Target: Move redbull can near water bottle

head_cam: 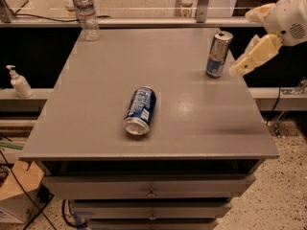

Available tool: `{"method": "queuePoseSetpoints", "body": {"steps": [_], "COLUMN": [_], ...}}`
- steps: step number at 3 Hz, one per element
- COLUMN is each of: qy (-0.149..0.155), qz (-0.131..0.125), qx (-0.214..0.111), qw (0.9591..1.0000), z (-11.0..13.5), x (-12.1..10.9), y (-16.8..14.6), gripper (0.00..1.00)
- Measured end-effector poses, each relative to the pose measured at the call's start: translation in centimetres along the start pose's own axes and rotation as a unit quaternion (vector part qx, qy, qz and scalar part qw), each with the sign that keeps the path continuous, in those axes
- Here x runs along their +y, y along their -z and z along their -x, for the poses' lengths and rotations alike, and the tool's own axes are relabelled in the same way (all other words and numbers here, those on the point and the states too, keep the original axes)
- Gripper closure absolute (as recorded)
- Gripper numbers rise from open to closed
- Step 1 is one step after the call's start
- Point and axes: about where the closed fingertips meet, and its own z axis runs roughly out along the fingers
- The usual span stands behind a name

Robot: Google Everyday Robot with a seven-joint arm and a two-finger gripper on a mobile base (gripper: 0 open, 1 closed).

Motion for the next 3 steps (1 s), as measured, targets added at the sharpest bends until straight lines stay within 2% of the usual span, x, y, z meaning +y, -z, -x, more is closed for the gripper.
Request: {"method": "queuePoseSetpoints", "body": {"steps": [2,3], "qy": [-0.009,-0.017], "qz": [-0.008,-0.023], "qx": [-0.01,-0.031], "qw": [0.9999,0.9991], "z": [-0.3,-0.3], "x": [-0.6,-2.1], "y": [-0.8,-2.7], "gripper": [0.0,0.0]}}
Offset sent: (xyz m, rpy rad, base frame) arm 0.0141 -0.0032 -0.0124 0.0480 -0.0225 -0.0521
